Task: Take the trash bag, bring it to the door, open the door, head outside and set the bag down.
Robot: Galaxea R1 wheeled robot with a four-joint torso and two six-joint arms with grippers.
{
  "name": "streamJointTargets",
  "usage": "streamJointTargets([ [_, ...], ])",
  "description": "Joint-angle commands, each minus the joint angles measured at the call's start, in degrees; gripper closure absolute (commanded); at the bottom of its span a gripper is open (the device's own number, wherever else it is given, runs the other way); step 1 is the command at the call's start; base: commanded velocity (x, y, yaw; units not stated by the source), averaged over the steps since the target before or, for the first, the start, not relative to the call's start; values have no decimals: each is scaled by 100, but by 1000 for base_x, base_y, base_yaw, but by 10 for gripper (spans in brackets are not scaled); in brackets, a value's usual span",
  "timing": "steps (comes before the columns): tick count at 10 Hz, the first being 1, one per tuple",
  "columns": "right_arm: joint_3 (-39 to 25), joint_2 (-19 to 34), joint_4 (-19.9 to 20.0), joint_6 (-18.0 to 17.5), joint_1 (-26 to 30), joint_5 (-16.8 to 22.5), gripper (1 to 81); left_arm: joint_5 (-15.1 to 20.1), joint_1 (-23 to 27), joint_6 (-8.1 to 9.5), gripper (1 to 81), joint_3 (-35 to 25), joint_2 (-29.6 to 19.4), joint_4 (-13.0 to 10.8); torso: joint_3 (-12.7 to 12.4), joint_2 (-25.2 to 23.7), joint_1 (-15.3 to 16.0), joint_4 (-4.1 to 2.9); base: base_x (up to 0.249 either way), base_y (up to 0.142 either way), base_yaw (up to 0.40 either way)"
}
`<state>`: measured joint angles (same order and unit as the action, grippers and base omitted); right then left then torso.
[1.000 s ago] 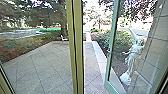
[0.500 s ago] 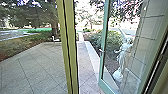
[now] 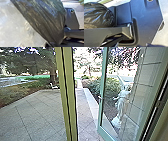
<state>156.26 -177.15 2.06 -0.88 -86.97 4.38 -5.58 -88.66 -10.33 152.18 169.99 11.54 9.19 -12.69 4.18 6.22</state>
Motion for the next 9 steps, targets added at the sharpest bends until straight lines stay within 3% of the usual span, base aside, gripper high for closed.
streamJointTargets([
  [1, -70, -121, -57, 61, 280, 362, 10, 356, 248, -22, 811, -21, -52, -65, 0, 0, 0, 0, 0, 0, 0],
  [9, -26, -86, -57, 61, 219, 415, 10, 321, 257, -31, 811, 5, -26, -99, 0, 0, 0, 0, 0, 0, 0],
])
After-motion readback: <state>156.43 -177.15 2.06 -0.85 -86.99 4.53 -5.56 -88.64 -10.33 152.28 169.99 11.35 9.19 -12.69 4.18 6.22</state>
